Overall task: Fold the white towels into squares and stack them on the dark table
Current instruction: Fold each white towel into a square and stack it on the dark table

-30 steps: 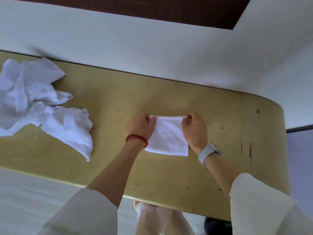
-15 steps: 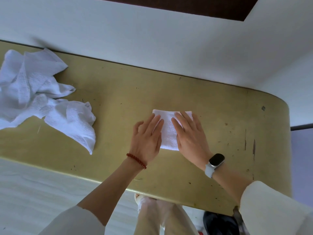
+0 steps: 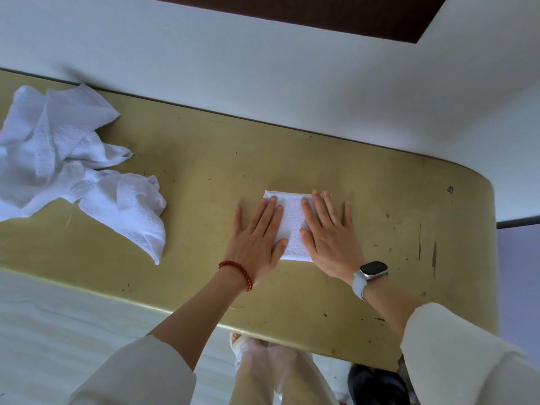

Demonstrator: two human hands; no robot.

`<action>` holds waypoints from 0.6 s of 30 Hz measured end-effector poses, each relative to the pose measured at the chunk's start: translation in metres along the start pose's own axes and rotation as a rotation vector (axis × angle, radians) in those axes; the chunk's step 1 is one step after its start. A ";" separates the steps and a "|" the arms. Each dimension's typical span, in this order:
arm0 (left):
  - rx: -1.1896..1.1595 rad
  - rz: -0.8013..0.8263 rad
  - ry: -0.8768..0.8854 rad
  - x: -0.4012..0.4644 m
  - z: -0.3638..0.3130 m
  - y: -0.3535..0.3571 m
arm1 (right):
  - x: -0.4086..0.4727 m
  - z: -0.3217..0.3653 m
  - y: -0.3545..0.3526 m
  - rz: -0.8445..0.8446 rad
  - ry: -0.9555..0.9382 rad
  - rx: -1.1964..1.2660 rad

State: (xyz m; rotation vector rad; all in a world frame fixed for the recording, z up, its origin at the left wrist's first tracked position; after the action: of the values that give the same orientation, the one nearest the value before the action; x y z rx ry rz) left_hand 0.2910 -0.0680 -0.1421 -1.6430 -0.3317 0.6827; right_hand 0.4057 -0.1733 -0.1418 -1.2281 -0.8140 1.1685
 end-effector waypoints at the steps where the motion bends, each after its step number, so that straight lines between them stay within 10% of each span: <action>1: -0.012 0.000 0.001 0.001 0.000 -0.003 | 0.000 0.000 -0.003 -0.031 -0.018 0.033; 7: -0.065 -0.069 -0.017 -0.007 0.004 -0.020 | -0.020 -0.007 -0.038 -0.369 0.307 0.249; 18: 0.033 0.007 -0.198 -0.013 0.005 -0.004 | 0.001 -0.002 -0.035 0.026 0.742 0.296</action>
State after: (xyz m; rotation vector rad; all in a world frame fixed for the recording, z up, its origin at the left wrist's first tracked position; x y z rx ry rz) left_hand 0.2790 -0.0706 -0.1351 -1.5492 -0.4554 0.8542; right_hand 0.4156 -0.1704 -0.1084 -1.2876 -0.0661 0.7230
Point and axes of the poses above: each hand's wrist, its own x-axis towards the middle knuckle, its own y-axis out of the palm, z = x × y, the point moved 4 cm from there along x, towards the middle knuckle, and after that the axes turned 15 degrees about -y, right-handed, at the moved point
